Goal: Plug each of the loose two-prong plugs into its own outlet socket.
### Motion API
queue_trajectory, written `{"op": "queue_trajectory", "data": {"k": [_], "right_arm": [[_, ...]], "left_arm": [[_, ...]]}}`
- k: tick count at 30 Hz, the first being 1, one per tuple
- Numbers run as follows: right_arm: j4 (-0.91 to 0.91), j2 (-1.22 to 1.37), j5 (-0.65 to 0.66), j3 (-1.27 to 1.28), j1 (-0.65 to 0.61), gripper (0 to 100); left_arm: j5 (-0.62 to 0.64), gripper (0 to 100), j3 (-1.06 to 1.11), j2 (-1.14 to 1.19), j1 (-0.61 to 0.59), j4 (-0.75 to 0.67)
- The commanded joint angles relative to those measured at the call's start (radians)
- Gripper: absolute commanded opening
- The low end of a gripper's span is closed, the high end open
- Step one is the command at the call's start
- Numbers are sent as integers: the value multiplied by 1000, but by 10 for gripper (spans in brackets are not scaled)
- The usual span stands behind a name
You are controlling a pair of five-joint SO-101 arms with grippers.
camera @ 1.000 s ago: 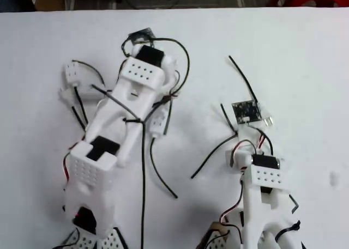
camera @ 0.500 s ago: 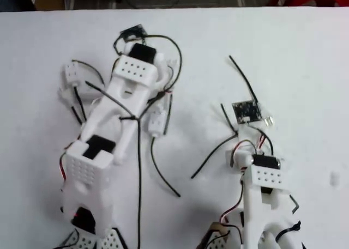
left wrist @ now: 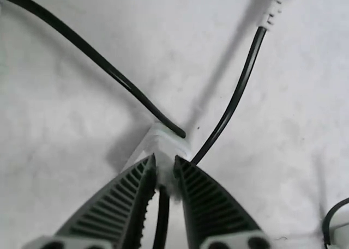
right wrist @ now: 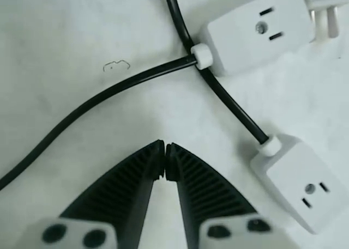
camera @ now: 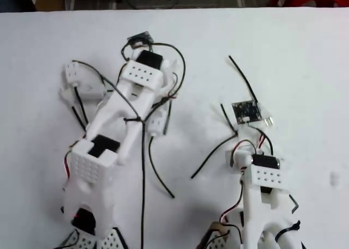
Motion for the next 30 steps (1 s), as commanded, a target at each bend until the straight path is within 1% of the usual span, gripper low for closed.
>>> {"op": "queue_trajectory", "data": {"k": [1,3,4,6,9,12,15,17,21,27,30], "right_arm": [[-16,-13,9,-5,7,20],[-16,-13,9,-5,7,20],[-16,-13,9,-5,7,20],[-18,-13,9,-5,7,20],[-18,-13,9,-5,7,21],[-18,-13,9,-5,7,21],[-18,-13,9,-5,7,21],[-18,-13,9,-5,7,21],[-18,-13,9,-5,8,21],[-18,-13,9,-5,8,21],[-18,-13,9,-5,8,21]], "left_arm": [[-2,24,9,18,18,-17],[-18,26,5,7,15,-11],[-48,37,0,5,15,-6],[-107,86,-31,5,16,17],[-153,168,-114,5,15,123],[-180,212,-196,10,15,253],[-252,233,-199,16,15,295],[-290,235,-149,18,15,276],[-325,234,-21,18,12,175],[-328,236,138,18,-28,12],[-328,234,163,18,-65,-21]]}}
